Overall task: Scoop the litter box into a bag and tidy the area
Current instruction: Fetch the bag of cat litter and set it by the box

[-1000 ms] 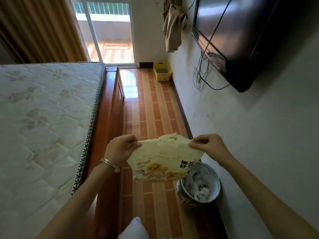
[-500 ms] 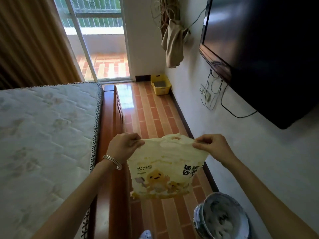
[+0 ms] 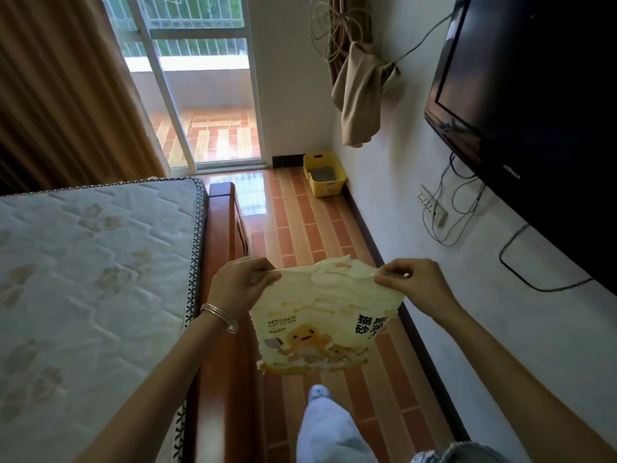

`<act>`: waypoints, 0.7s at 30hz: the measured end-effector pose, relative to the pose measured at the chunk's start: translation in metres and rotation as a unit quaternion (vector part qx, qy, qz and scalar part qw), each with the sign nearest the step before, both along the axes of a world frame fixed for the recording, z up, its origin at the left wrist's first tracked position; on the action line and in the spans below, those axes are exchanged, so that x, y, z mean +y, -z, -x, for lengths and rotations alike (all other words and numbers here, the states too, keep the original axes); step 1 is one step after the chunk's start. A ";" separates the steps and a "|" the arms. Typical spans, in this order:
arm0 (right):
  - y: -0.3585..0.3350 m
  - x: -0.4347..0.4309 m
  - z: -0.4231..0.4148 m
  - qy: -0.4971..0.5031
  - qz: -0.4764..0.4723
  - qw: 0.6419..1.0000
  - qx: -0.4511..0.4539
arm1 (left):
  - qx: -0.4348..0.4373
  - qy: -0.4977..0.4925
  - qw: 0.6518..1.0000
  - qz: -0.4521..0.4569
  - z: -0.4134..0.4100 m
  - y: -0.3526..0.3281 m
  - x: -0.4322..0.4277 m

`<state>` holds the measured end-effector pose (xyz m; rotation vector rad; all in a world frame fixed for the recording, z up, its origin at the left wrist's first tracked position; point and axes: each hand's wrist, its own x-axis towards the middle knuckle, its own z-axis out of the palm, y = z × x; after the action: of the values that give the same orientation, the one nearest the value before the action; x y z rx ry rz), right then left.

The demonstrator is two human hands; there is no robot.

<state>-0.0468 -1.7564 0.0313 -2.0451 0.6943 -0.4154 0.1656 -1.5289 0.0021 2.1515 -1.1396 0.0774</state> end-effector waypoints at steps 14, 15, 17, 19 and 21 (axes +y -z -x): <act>-0.022 -0.149 -0.224 -0.082 0.075 0.994 -0.004 | 0.027 -0.044 0.998 0.028 -0.198 -0.010 -0.137; -0.022 -0.156 -0.236 -0.087 0.076 0.993 -0.005 | 0.030 -0.044 0.998 0.029 -0.210 -0.009 -0.144; -0.023 -0.167 -0.261 -0.092 0.079 0.993 -0.009 | 0.029 -0.044 0.998 0.032 -0.237 -0.007 -0.158; -0.022 -0.179 -0.287 -0.093 0.083 0.992 -0.013 | 0.033 -0.043 0.998 0.038 -0.263 -0.004 -0.172; -0.019 -0.192 -0.317 -0.090 0.085 0.992 -0.016 | 0.026 -0.043 0.998 0.035 -0.296 0.000 -0.185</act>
<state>0.2704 -1.9488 0.0506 -2.2349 0.4621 -0.4130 0.4615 -1.7135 0.0019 2.1285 -0.9995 0.0969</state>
